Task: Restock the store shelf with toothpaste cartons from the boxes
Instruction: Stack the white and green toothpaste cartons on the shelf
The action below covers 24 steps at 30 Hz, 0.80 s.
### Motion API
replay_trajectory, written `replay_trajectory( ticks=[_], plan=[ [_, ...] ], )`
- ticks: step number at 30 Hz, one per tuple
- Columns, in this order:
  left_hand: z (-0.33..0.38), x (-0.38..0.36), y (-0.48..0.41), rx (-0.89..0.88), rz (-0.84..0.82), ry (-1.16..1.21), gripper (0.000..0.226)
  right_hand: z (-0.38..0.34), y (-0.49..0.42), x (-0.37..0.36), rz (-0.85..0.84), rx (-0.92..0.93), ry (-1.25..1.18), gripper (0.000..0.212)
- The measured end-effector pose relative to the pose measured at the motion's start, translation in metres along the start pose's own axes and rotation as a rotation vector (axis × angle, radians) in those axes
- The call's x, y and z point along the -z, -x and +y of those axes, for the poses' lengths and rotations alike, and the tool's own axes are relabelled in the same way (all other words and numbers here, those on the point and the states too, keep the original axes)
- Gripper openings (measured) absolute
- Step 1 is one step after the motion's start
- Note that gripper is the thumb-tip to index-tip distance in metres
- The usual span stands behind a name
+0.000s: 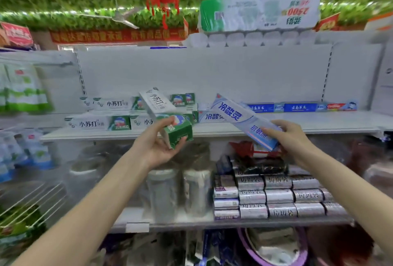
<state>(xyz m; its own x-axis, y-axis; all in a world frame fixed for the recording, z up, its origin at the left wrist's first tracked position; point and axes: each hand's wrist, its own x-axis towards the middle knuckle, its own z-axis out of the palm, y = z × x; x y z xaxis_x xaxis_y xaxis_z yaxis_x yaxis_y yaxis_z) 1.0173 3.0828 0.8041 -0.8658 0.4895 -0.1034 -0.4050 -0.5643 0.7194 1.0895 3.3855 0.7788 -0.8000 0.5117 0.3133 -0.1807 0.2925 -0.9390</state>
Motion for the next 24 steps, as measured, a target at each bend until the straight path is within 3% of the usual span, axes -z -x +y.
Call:
replay_trajectory(
  ticks=[3, 14, 17, 24],
  plan=[
    [-0.001, -0.001, -0.018, -0.038, 0.048, -0.048, 0.039, 0.003, -0.024, 0.009, 0.019, 0.034, 0.144, 0.023],
    [-0.004, -0.003, -0.064, -0.146, 0.138, -0.059, 0.061, 0.036, -0.135, 0.021, -0.294, 0.183, 0.436, 0.041],
    [-0.007, -0.008, -0.072, -0.184, 0.167, -0.088, 0.057, 0.049, -0.169, 0.024, -0.302, 0.212, 0.497, 0.038],
    [-0.031, -0.025, -0.094, -0.251, 0.206, -0.118, 0.046, 0.07, -0.221, 0.027, -0.244, 0.235, 0.563, 0.057]
  ],
)
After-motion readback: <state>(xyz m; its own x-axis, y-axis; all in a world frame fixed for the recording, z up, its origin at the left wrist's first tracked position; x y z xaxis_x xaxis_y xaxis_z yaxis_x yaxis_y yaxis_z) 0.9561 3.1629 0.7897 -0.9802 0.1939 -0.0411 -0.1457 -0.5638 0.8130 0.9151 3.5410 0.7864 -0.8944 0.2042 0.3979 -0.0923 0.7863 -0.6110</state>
